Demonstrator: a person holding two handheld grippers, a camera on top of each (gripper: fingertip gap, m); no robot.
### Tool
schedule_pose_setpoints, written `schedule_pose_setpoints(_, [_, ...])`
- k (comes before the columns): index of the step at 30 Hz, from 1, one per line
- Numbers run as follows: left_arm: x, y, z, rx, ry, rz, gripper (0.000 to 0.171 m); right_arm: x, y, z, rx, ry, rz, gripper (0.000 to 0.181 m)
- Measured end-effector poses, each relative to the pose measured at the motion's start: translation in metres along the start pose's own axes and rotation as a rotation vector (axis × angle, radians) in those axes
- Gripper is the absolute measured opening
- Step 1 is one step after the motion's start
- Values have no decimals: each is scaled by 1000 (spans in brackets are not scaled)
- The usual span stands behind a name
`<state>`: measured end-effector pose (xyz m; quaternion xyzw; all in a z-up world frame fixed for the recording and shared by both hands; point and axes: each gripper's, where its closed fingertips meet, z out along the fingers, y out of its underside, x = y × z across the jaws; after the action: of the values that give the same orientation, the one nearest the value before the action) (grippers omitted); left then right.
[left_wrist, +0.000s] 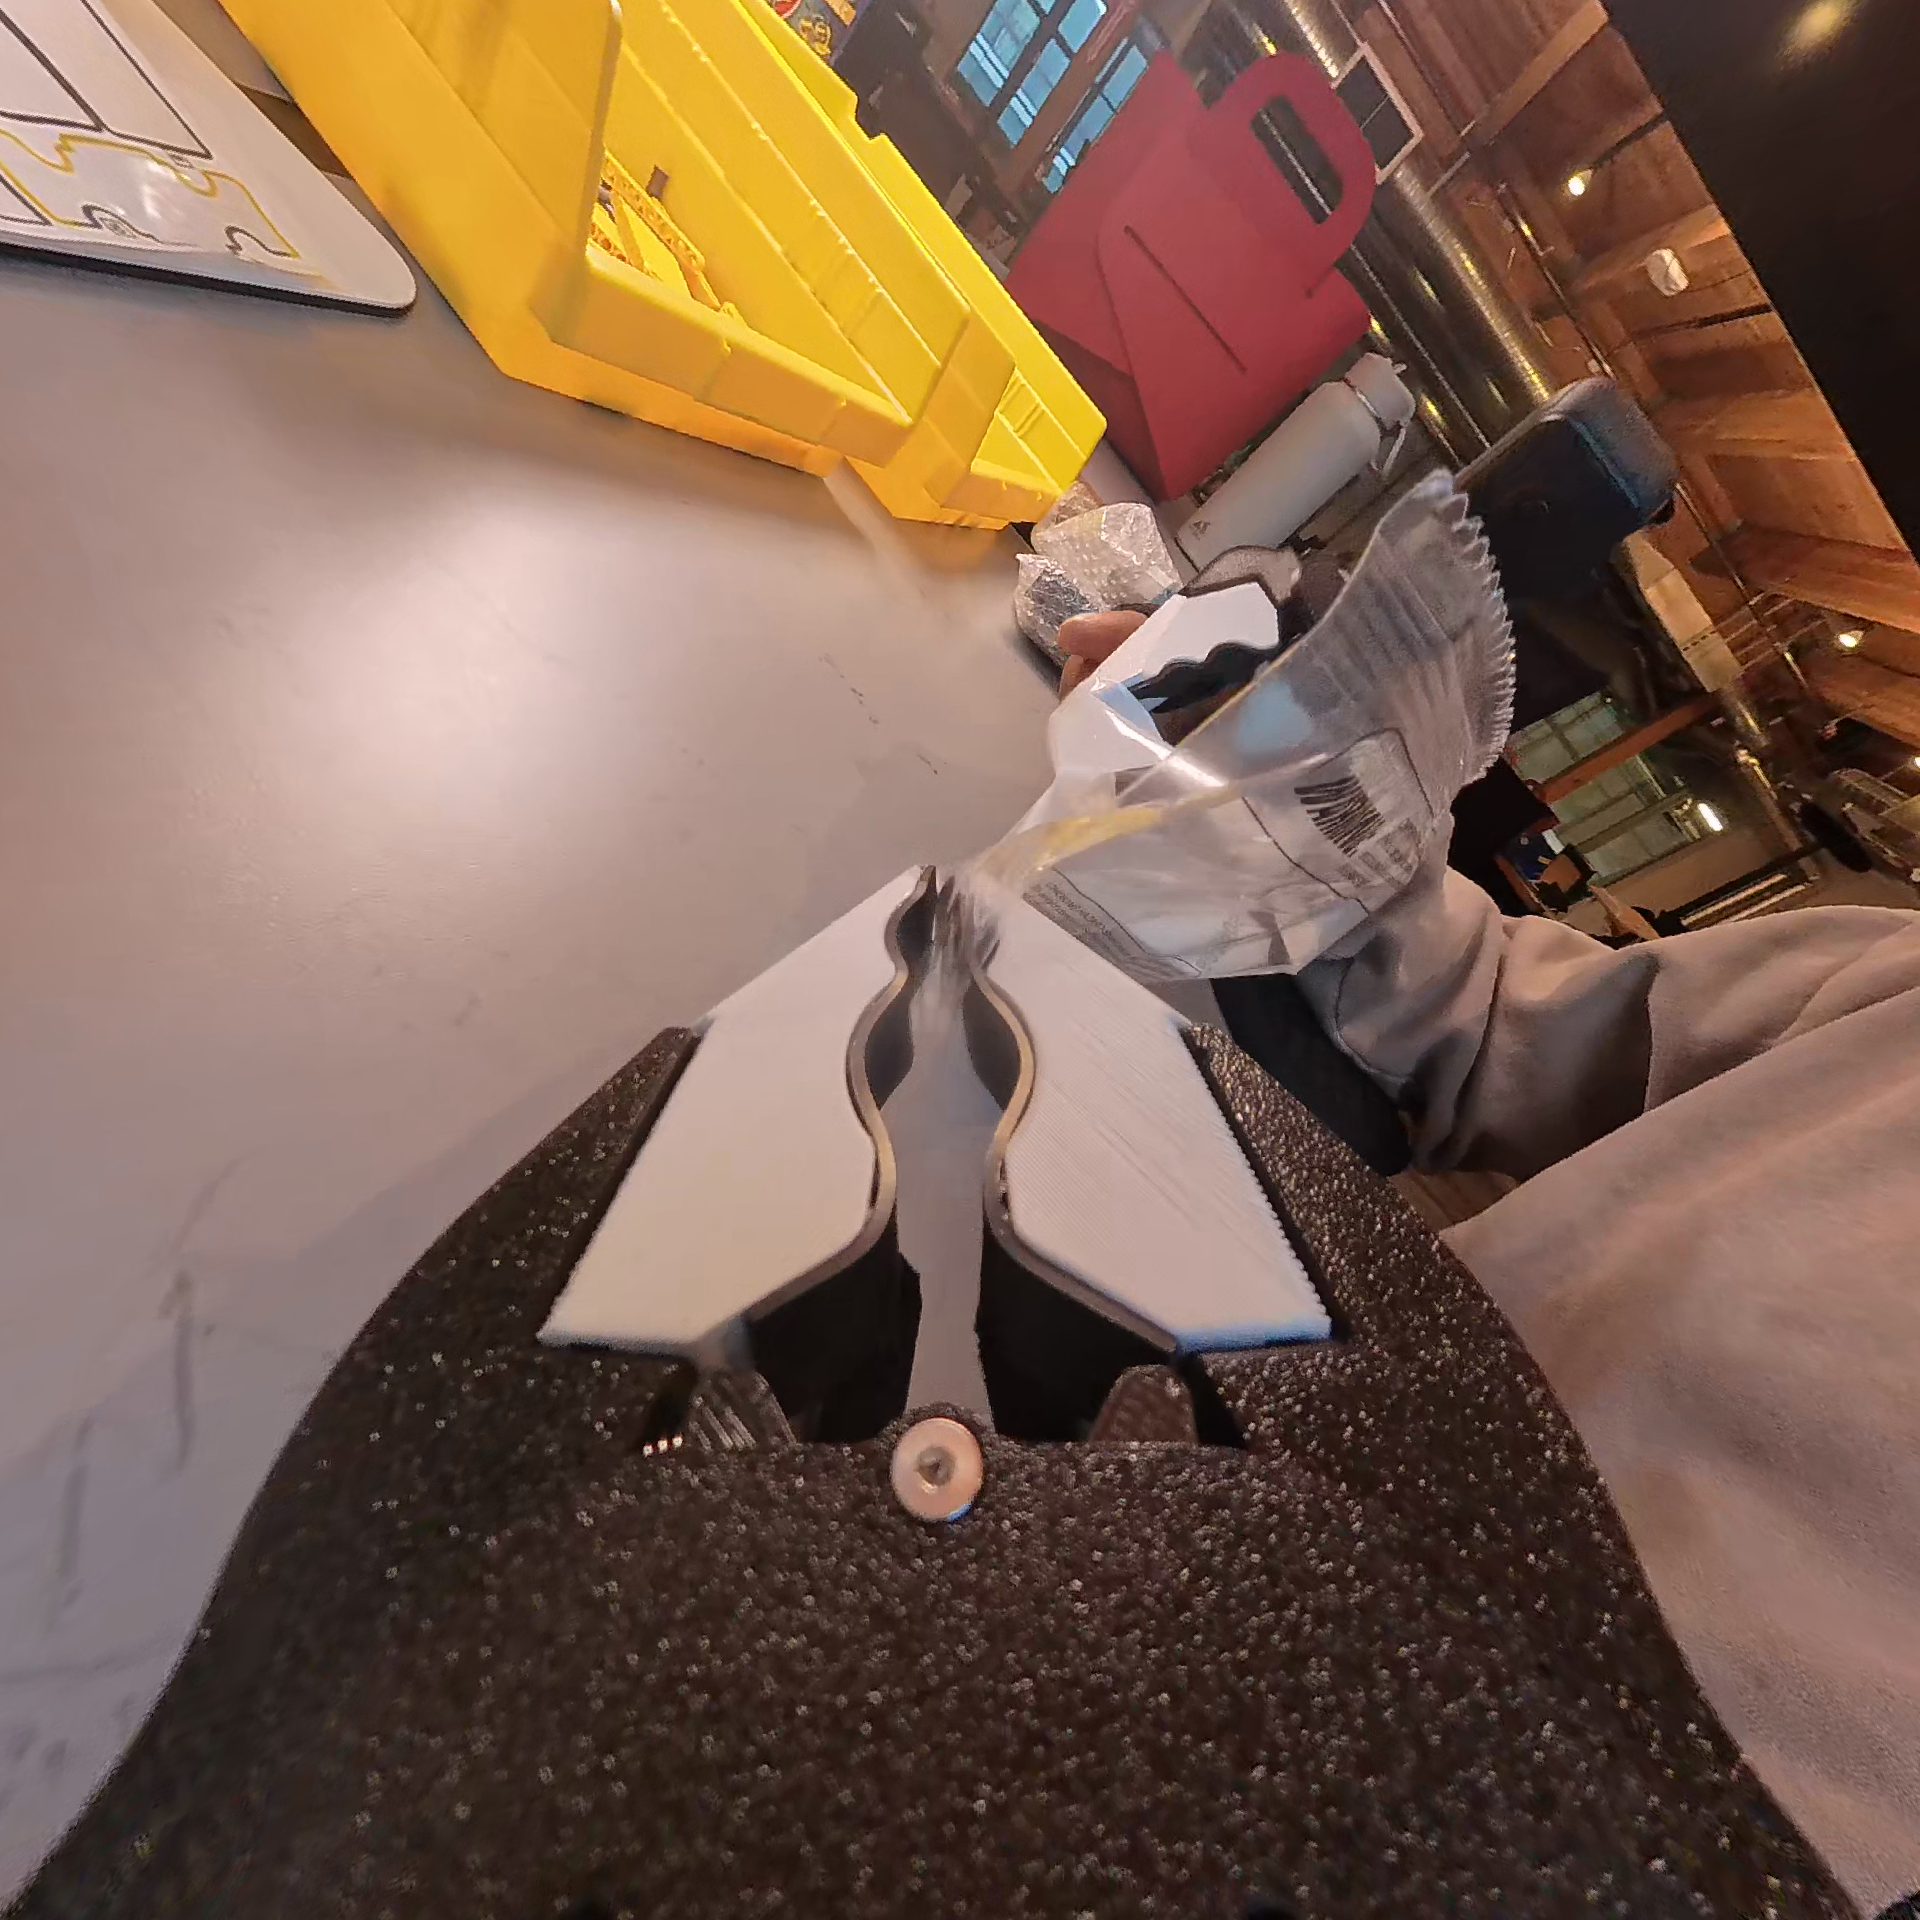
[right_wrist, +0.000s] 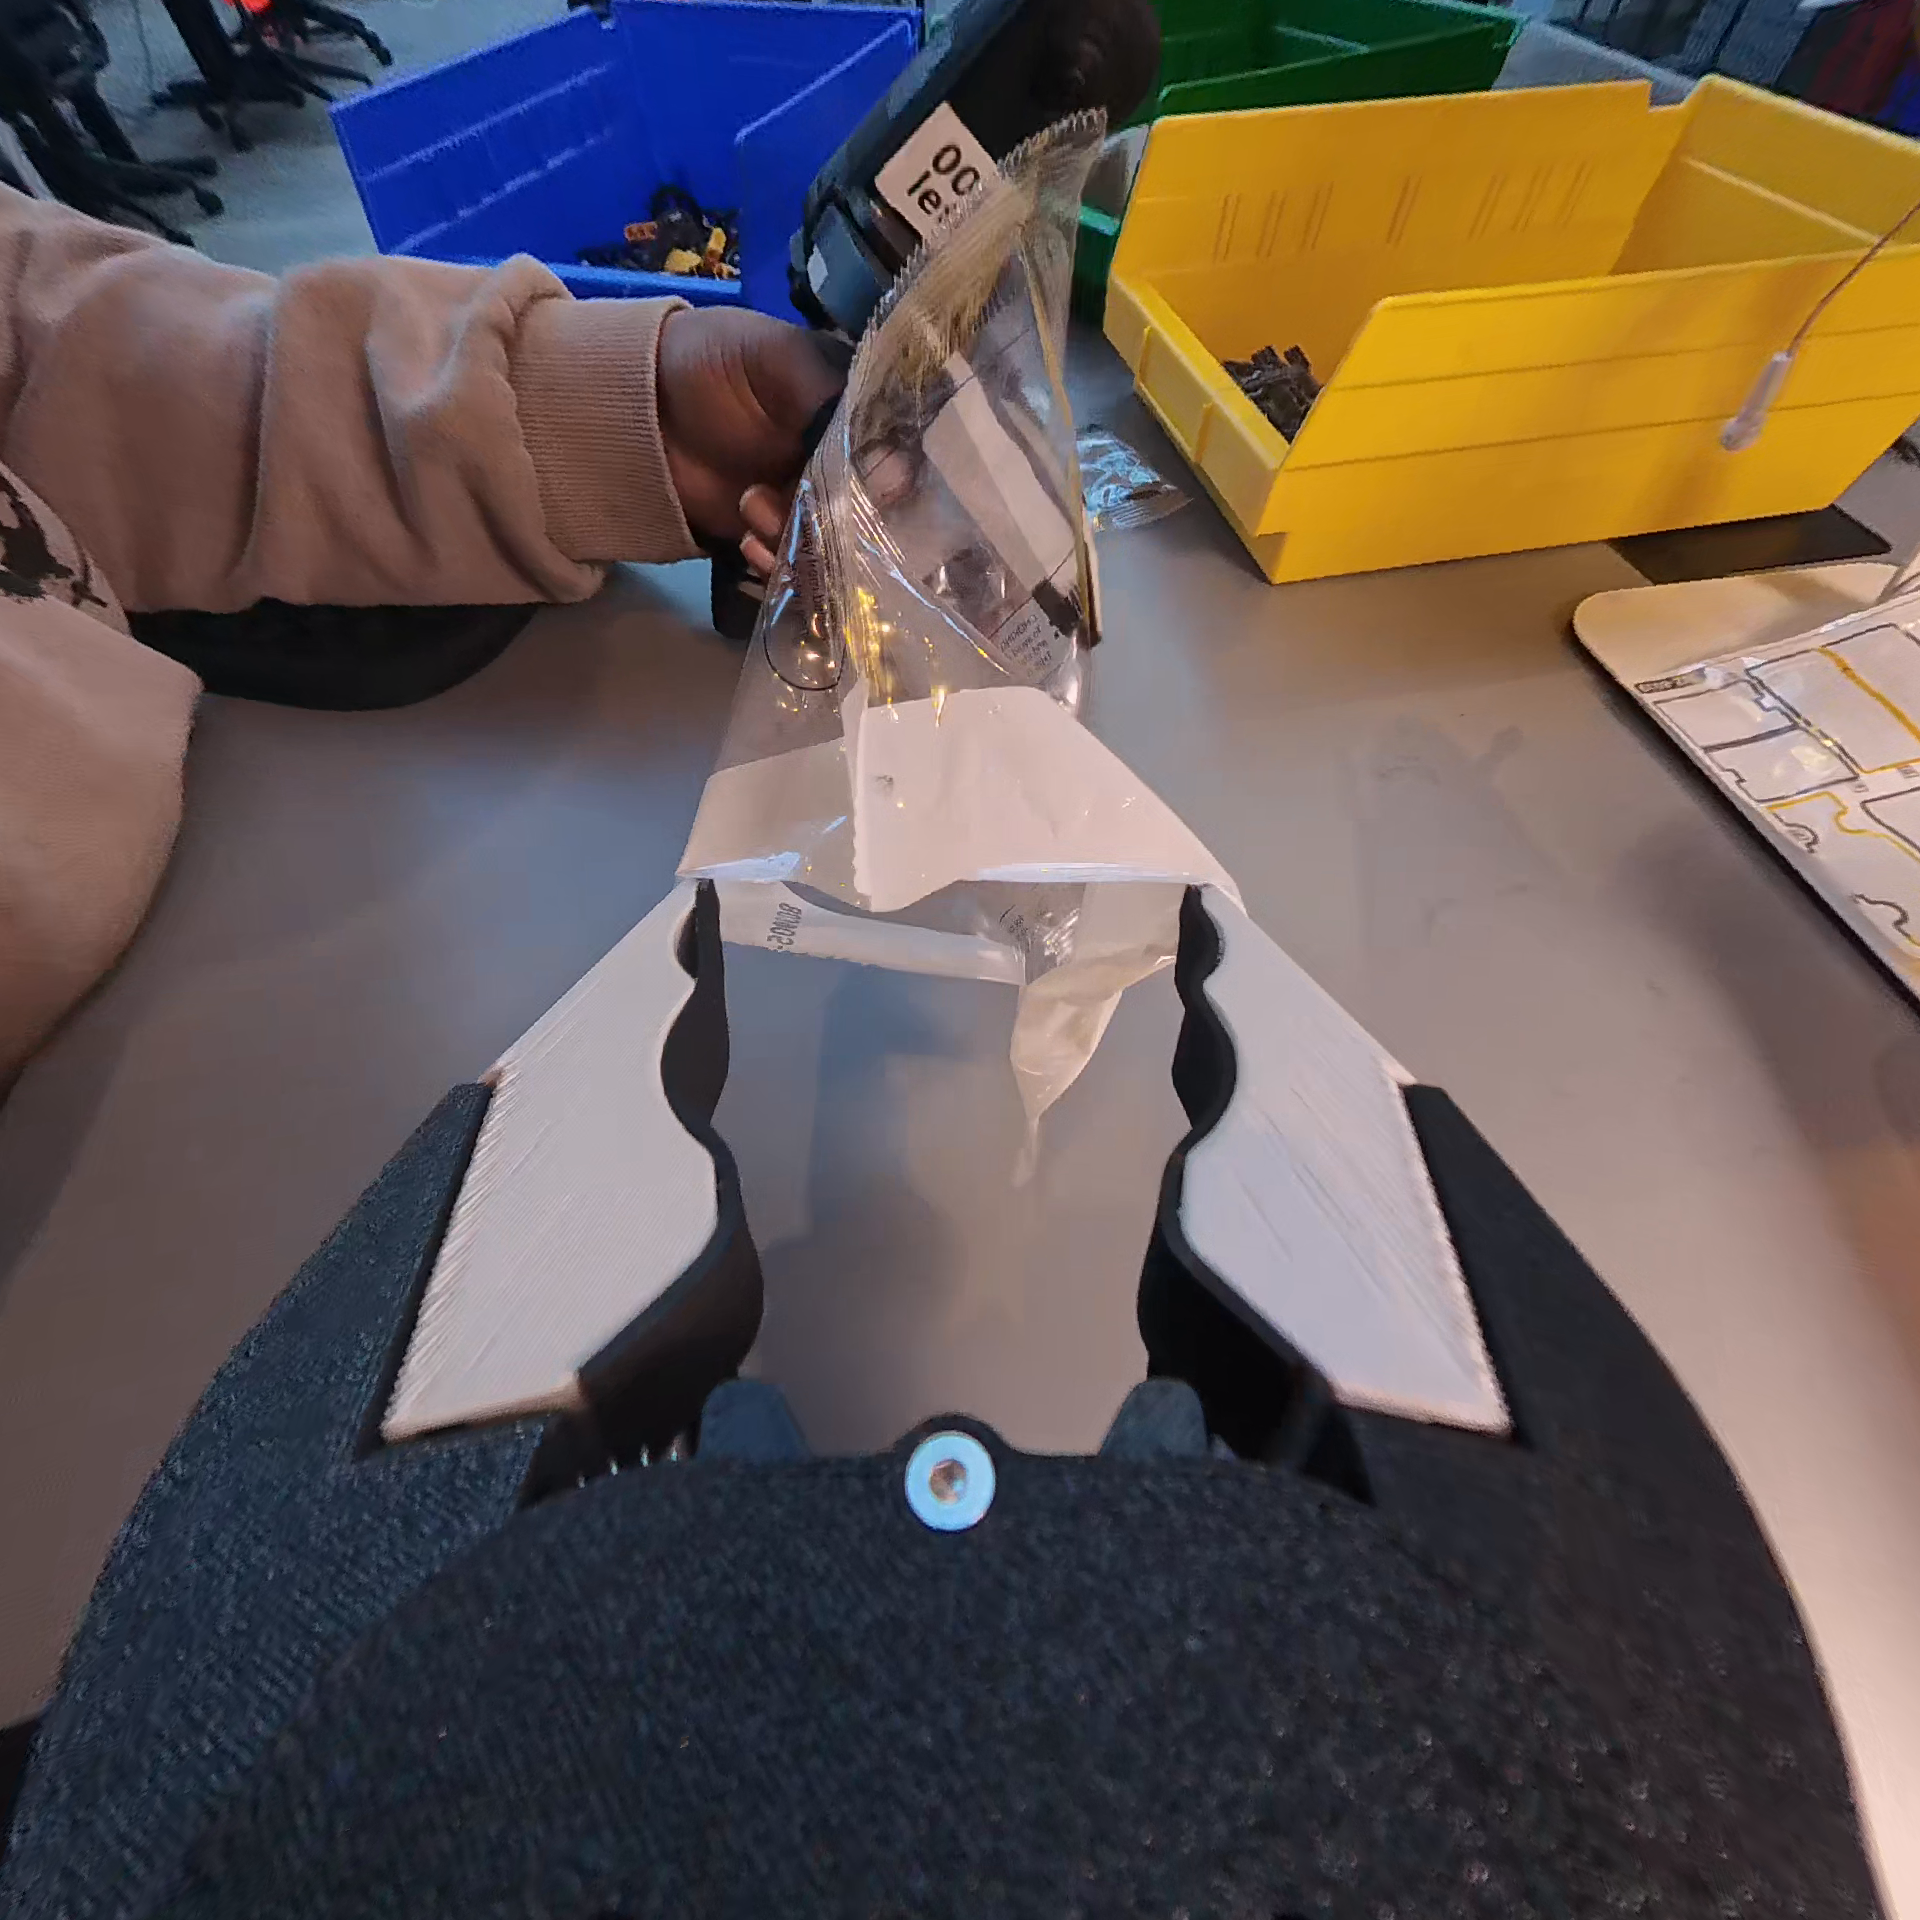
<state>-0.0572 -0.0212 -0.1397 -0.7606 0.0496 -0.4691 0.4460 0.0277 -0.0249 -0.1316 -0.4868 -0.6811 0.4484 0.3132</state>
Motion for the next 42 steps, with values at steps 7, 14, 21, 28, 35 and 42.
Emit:
schedule_pose_setpoints(7, [11, 5, 4, -34, 37, 42, 0, -3, -7, -14, 62, -80, 119, 89])
schedule_pose_setpoints(14, [12, 8, 0, -74, 39, 59, 0, 33, -1, -23, 126, 7, 277, 85])
schedule_pose_setpoints(21, [10, 14, 0, -99, 67, -18, 0, 56, -6, -42, 256, 34, 412, 91])
schedule_pose_setpoints(28, [5, 15, -2, -89, 80, -77, 0, 66, -11, -60, 311, 84, 363, 64])
schedule_pose_setpoints(35, [7, 12, 6, -50, 81, -84, 0, 56, -9, -57, 257, 88, 252, 41])
schedule_pose_setpoints(42, [16, 16, 22, -42, 71, -59, 0, 39, 13, -33, 108, 40, 176, 19])
